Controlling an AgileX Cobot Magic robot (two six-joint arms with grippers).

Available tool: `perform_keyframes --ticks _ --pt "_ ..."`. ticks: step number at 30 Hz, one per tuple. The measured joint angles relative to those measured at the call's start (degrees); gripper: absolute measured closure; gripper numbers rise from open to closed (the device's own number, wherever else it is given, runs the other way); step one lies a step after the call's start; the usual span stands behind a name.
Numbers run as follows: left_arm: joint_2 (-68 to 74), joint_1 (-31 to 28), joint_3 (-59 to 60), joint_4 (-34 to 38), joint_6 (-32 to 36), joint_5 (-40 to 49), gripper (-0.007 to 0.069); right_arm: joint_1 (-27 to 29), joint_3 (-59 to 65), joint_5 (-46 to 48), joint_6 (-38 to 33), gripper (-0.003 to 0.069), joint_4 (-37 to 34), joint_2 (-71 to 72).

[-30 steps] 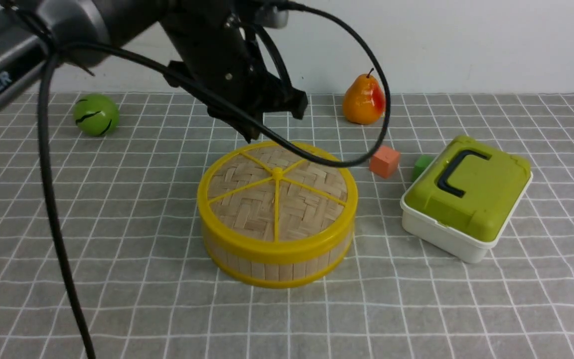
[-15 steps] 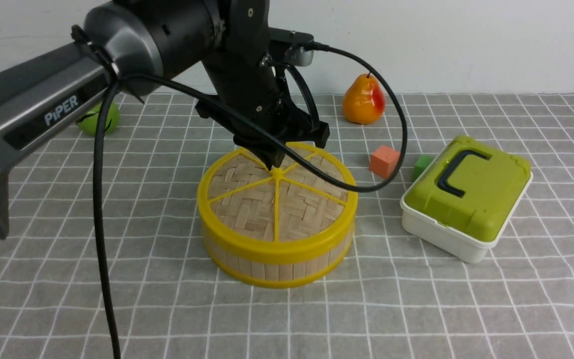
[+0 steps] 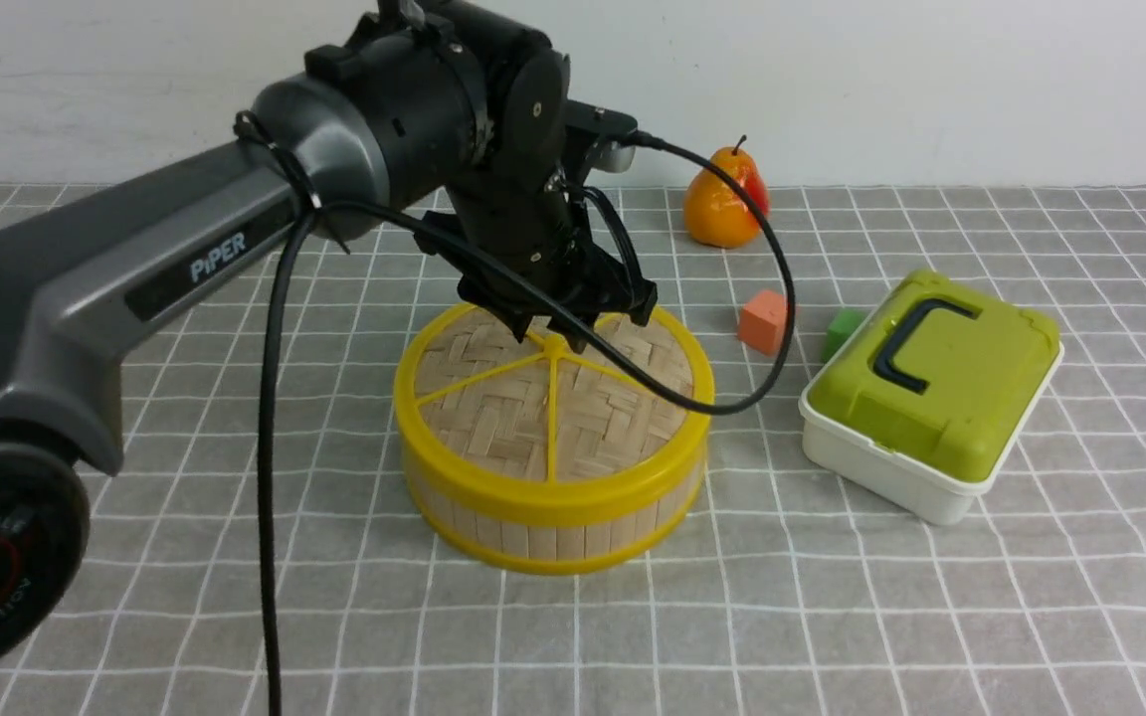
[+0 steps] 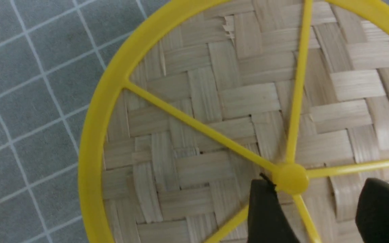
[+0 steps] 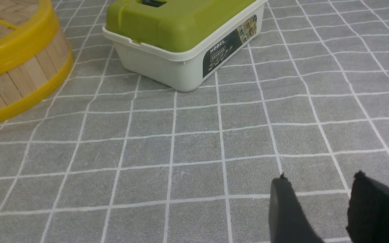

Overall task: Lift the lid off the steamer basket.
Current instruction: Use the left arm to lift the lid of the steamer

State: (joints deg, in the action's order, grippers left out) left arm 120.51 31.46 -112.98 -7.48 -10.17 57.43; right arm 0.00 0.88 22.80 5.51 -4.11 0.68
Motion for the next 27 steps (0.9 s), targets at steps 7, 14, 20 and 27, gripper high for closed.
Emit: perform_keyframes --ticks 7,14,20,27 --pt "2.5 0.0 0.0 -1.0 0.0 -1.7 0.0306 0.0 0.0 0.0 0.0 0.0415 0.0 0.0" --pt "2.8 0.0 -0.2 -0.9 -1.9 -1.6 0.0405 0.0 0.0 0.0 0.0 0.0415 0.0 0.0" --pt "2.8 0.0 -0.6 -1.2 -4.3 -1.4 0.0519 0.0 0.0 0.0 0.0 0.0415 0.0 0.0" --pt "1.3 0.0 -4.3 -1.4 -4.8 2.3 0.0518 0.0 0.0 0.0 0.0 0.0415 0.0 0.0"
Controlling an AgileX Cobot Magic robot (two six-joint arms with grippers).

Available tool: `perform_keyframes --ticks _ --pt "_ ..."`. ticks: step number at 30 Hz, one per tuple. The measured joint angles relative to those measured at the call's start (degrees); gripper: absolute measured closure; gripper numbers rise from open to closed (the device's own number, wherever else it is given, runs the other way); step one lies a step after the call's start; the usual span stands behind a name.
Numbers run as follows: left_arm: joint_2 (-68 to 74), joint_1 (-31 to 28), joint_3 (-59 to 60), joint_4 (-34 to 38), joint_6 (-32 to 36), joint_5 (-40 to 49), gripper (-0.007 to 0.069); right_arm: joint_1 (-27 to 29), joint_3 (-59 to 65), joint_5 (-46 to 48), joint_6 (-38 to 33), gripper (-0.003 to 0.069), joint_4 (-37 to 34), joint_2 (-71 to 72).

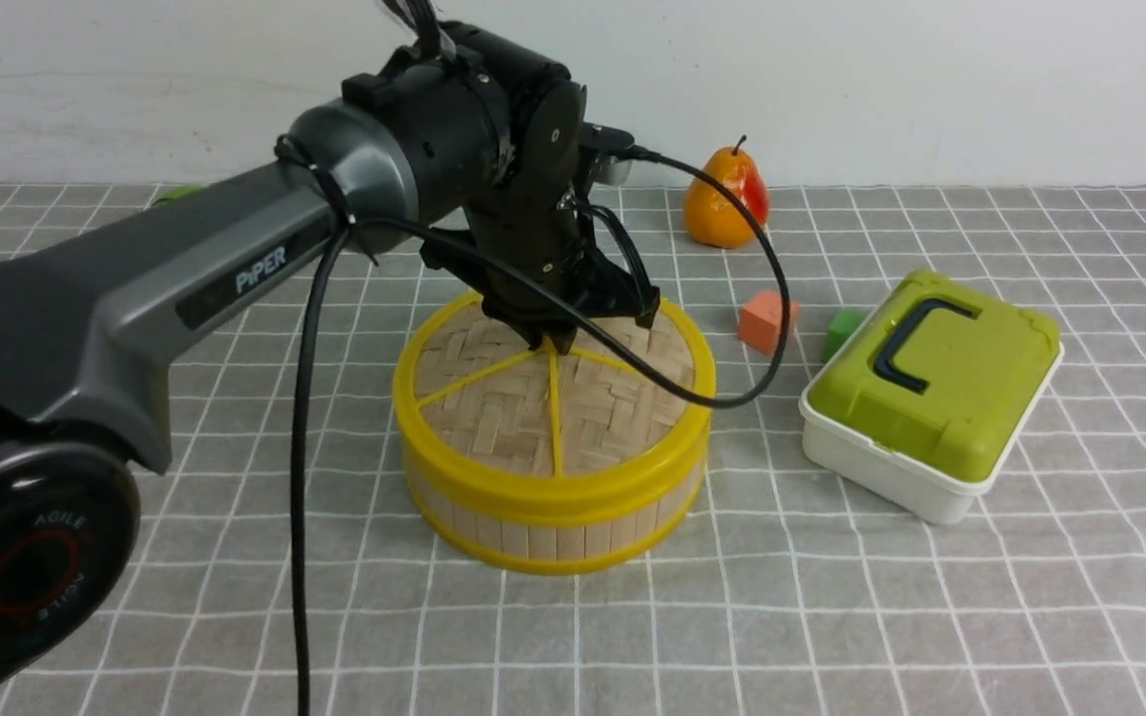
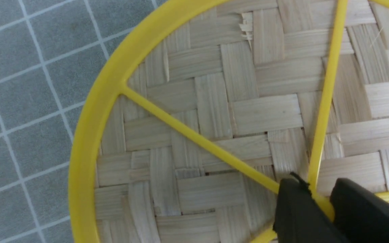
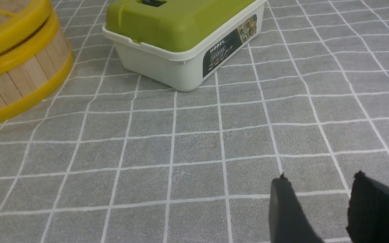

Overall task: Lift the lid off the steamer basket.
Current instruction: Use the left arm to lift the lid of the steamer, then use the left arm to place the steamer lid on the table

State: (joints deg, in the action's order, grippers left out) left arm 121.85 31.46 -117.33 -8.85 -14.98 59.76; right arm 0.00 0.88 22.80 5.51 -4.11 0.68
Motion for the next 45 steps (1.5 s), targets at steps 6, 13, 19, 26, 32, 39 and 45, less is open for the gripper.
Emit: perform_keyframes --ticks 6,13,19,26,32,39,45 --pt "-11.0 0.1 -7.1 -10.0 0.4 3.9 0.0518 0.0 0.0 0.0 0.0 0.0415 0.0 0.0" --pt "-23.1 -6.8 -4.9 -18.2 0.3 11.5 0.0518 0.0 0.0 0.0 0.0 0.0417 0.0 0.0" --pt "-28.5 -22.8 12.6 -9.0 -0.1 2.4 0.0518 0.0 0.0 0.0 0.0 0.0417 0.0 0.0" --pt "-27.2 -29.6 34.0 1.3 0.6 -16.8 0.0518 0.0 0.0 0.0 0.0 0.0417 0.0 0.0" --pt "-19.4 -28.9 42.3 4.2 0.5 -28.0 0.0518 0.0 0.0 0.0 0.0 0.0417 0.0 0.0" --pt "-12.6 -28.5 42.3 6.9 -1.8 -33.4 0.0518 0.0 0.0 0.0 0.0 0.0417 0.0 0.0" --pt "-12.1 -28.5 42.3 7.1 -2.3 -35.1 0.0407 0.0 0.0 0.0 0.0 0.0417 0.0 0.0"
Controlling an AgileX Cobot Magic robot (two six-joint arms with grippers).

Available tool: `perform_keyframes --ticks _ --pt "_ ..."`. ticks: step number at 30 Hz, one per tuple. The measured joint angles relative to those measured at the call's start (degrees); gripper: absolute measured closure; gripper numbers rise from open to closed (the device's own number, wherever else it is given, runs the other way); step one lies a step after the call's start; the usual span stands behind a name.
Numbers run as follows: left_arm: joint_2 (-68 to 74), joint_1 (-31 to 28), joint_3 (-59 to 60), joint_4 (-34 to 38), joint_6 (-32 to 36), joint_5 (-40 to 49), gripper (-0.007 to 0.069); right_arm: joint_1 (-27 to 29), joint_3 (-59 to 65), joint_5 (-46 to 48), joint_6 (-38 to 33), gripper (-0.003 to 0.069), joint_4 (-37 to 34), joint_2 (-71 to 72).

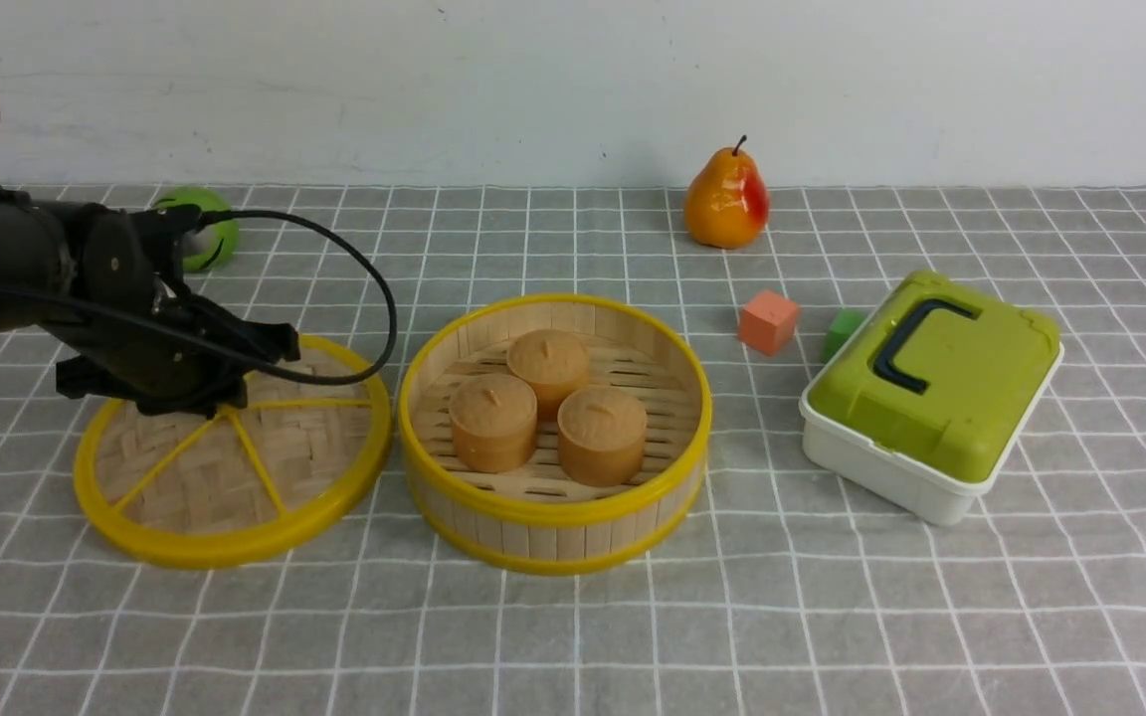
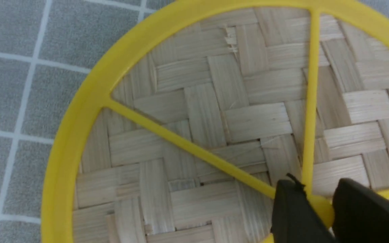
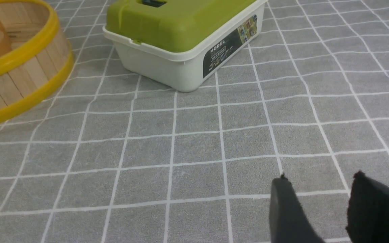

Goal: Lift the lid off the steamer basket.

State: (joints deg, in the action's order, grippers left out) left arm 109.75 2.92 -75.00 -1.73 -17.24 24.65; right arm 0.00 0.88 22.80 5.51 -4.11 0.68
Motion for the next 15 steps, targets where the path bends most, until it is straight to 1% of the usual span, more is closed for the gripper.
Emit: perform_keyframes --ticks 1,3,4,5,6,7,8,10,12,13,14,15 --pt "-0.4 0.0 0.0 0.5 -0.2 0.1 0.0351 0.0 0.0 0.0 0.0 0.0417 0.0 0.0" --pt "-2.3 0.0 0.0 1.3 -0.3 0.3 0.0301 0.0 0.0 0.0 0.0 0.0417 0.0 0.0" --pt "-2.6 0.0 0.0 1.4 -0.3 0.3 0.0293 0.0 0.0 0.0 0.0 0.0417 0.0 0.0" --pt "-6.6 0.0 0.1 2.1 -0.4 -0.2 0.0278 0.0 0.0 0.0 0.0 0.0417 0.0 0.0" --pt "-7.2 0.0 0.1 2.1 -0.4 -0.2 0.0279 0.0 0.0 0.0 0.0 0.0417 0.0 0.0" --pt "-13.1 0.0 0.2 2.8 -0.4 -1.4 0.0299 0.0 0.0 0.0 0.0 0.0417 0.0 0.0" --pt "-16.0 0.0 0.2 3.1 -0.2 -2.1 0.0327 0.0 0.0 0.0 0.0 0.0417 0.0 0.0" --pt "-24.0 0.0 0.2 3.7 0.8 -3.6 0.0411 0.0 0.0 0.0 0.0 0.0417 0.0 0.0" --pt "-28.9 0.0 0.2 3.9 1.8 -3.9 0.0462 0.0 0.0 0.0 0.0 0.0417 0.0 0.0" --pt "-32.0 0.0 0.2 4.0 2.6 -3.7 0.0516 0.0 0.0 0.0 0.0 0.0417 0.0 0.0" --pt "-38.0 0.0 0.6 4.2 4.5 -2.4 0.06 0.0 0.0 0.0 0.0 0.0417 0.0 0.0" --pt "-42.3 0.0 1.2 4.3 5.6 -1.2 0.0634 0.0 0.0 0.0 0.0 0.0417 0.0 0.0"
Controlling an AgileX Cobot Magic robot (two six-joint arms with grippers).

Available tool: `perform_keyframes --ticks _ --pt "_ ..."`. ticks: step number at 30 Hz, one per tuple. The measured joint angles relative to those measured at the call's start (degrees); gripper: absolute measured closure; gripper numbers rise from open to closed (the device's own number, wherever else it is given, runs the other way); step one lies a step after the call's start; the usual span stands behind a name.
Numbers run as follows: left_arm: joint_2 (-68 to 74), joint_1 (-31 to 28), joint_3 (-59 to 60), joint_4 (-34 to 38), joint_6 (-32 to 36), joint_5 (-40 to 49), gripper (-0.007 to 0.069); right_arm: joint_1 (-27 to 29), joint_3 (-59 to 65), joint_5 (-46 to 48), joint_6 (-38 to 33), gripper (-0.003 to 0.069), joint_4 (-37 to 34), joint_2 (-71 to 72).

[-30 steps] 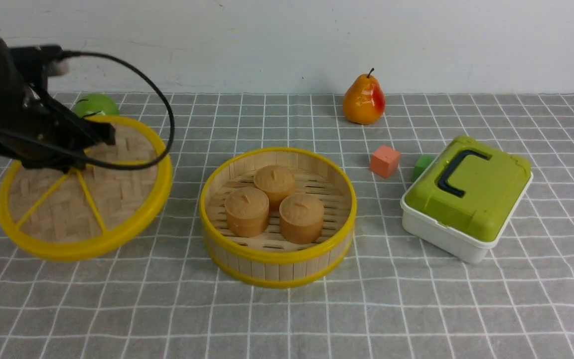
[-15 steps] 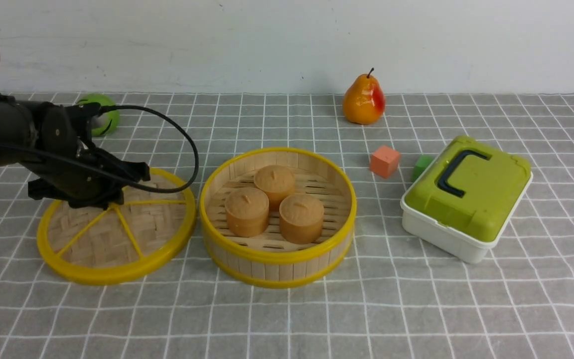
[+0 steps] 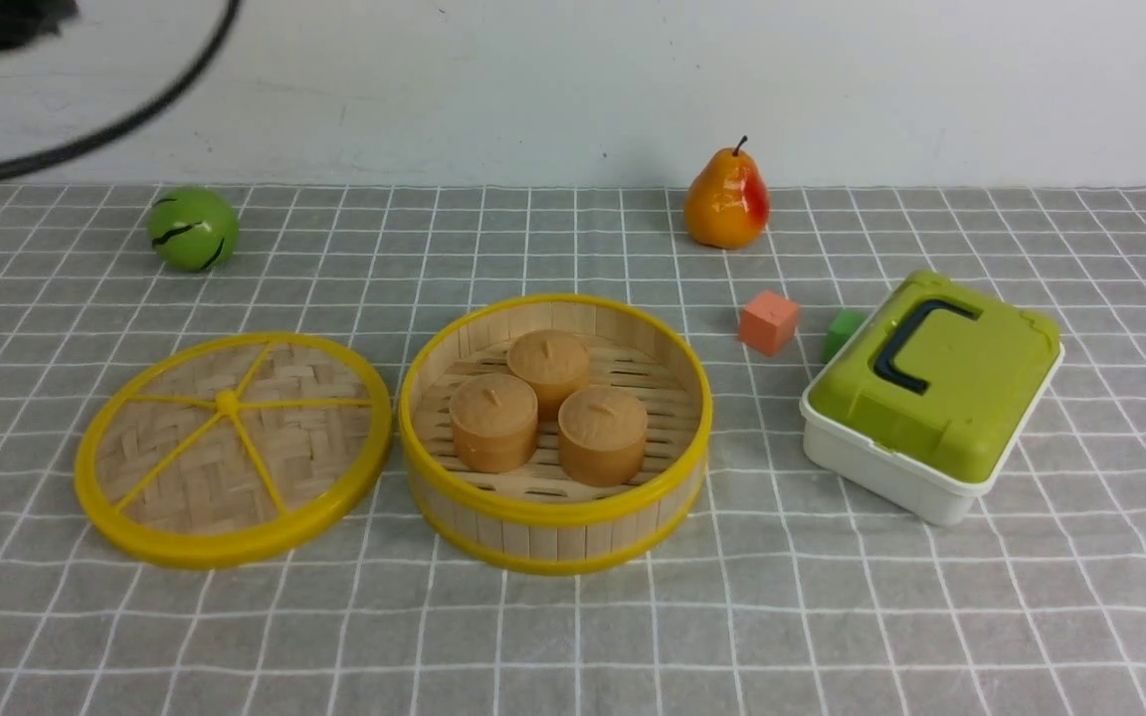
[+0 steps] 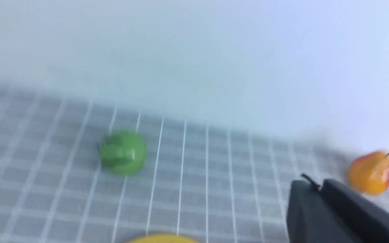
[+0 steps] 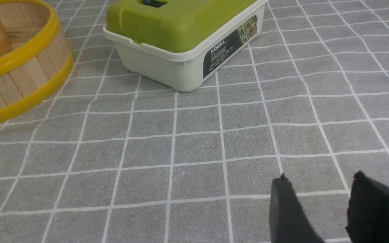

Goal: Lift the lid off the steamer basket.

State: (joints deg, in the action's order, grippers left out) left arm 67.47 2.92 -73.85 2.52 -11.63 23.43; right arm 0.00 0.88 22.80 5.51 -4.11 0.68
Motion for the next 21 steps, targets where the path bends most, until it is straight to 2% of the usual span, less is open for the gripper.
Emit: perform_keyframes --ticks 6,12,17,21 --pt "-14.9 0.0 10.3 1.0 2.1 2.6 0.0637 0.0 0.0 0.0 0.0 0.0417 0.0 0.0" --pt "-30.6 0.0 30.2 6.1 3.9 2.2 0.0637 0.0 0.0 0.0 0.0 0.0417 0.0 0.0" --pt "-46.0 0.0 44.4 9.8 11.3 0.7 0.0637 0.0 0.0 0.0 0.0 0.0417 0.0 0.0" --pt "-56.4 0.0 50.8 10.7 15.6 0.7 0.0637 0.0 0.0 0.0 0.0 0.0417 0.0 0.0"
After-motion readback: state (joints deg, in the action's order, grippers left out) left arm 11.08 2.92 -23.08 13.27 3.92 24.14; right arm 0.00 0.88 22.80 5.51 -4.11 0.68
